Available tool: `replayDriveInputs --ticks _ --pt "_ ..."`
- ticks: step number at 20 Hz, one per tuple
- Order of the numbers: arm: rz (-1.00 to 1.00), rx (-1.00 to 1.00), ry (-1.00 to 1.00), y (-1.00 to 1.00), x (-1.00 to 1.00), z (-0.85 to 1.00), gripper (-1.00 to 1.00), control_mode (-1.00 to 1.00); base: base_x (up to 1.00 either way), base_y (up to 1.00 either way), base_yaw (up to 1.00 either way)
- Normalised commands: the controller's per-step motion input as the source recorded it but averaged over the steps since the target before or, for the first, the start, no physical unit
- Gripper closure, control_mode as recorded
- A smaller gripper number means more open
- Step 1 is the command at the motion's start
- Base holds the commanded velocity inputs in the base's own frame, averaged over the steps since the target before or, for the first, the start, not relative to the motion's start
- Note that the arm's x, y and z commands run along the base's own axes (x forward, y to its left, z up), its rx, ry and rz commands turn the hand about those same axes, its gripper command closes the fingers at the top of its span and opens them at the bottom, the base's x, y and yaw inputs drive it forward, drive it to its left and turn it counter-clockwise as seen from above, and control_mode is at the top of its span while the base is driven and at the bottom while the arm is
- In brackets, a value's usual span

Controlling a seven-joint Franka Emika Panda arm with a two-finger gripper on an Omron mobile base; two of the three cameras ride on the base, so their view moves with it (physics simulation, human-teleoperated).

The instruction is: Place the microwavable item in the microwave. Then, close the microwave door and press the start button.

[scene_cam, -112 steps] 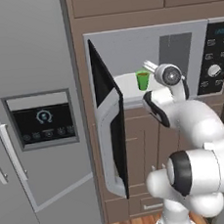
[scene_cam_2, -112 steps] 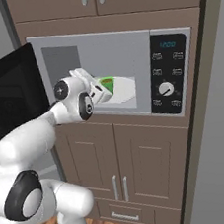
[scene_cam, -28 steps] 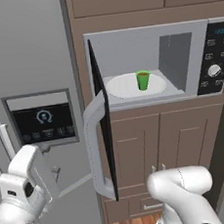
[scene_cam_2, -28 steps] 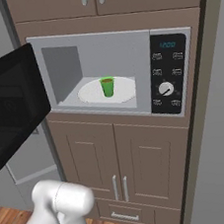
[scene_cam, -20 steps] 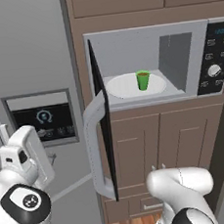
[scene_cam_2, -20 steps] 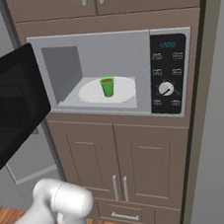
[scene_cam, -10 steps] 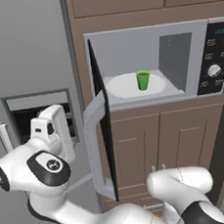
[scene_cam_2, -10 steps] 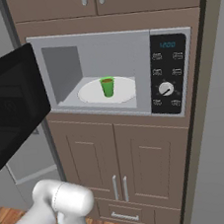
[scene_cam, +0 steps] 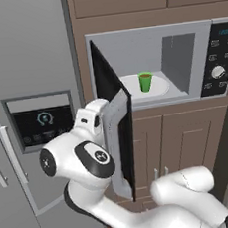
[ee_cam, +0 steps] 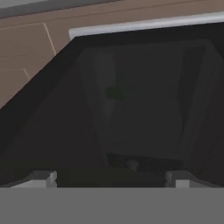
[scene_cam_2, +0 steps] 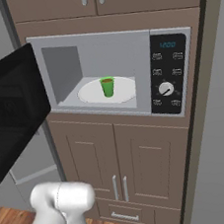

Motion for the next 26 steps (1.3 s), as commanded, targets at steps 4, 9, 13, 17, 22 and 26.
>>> replayDriveInputs --ticks 4,9,13,17,22,26 --pt "-0.07 0.10 -0.02 -1.00 0.00 0.28 -1.00 -1.00 0.00 0.00 0.00" --pt "-0.07 0.11 0.00 -1.00 0.00 0.23 -1.00 -1.00 0.00 0.00 0.00" --pt "-0.05 0.15 0.00 -1.00 0.10 0.05 -1.00 -1.00 0.00 0.00 0.00" --pt "0.00 0.17 0.00 -1.00 0.35 0.00 -1.00 -1.00 0.00 0.00 0.00" --pt "0.01 0.17 0.00 -0.79 0.49 0.00 -1.00 -1.00 0.00 0.00 0.00" --pt "0.08 0.13 -0.01 -0.47 0.64 0.00 -1.00 -1.00 0.00 0.00 0.00"
